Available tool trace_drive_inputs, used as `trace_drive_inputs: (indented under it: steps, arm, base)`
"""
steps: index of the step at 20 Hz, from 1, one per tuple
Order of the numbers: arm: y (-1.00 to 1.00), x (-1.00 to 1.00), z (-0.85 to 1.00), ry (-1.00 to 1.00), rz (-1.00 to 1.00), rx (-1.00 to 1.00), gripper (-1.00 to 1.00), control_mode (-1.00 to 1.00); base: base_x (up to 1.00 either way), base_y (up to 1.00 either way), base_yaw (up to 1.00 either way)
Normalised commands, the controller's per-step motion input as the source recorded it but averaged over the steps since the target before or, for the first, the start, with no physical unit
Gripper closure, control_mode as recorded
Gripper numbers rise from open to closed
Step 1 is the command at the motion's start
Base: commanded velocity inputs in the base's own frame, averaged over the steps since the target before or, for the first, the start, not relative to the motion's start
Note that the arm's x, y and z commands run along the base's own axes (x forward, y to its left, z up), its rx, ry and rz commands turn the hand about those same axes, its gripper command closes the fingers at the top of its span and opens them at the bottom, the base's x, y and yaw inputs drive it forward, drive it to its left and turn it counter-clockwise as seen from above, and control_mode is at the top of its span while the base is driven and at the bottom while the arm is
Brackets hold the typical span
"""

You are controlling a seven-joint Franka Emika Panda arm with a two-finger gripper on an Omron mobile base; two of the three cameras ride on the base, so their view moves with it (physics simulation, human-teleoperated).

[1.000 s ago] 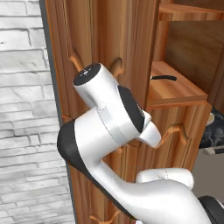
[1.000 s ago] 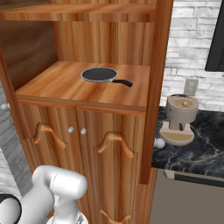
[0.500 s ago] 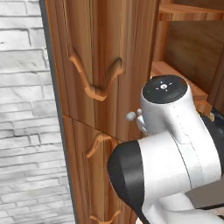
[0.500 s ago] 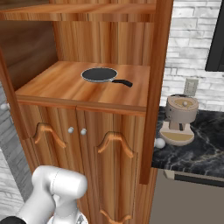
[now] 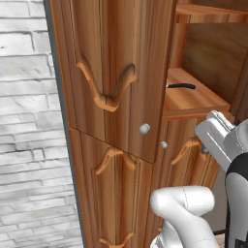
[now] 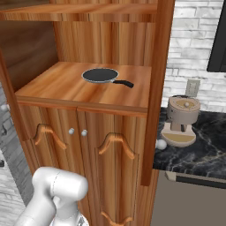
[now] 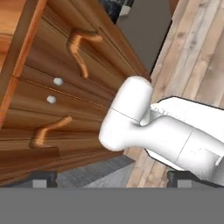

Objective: Retrieve the pan from the cabinet, then place the raw meat into the pan to avoid contamination.

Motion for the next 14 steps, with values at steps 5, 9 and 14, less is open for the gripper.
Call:
trace_drive_inputs:
  steps: [5,9,14]
  arm:
    - [-0.13,0.23,0.00,-0.24,0.14,0.29,-1.00,-1.00]
    - [-0.17,0.54,0.00,-0.05,0.17,0.32,-1.00,-1.00]
    - [-0.11,0.52,0.01,-0.01,0.18,0.29,-1.00,-1.00]
  base:
    - [0.00,0.00,0.00]
    - [0.00,0.00,0.00]
    - [0.00,0.00,0.00]
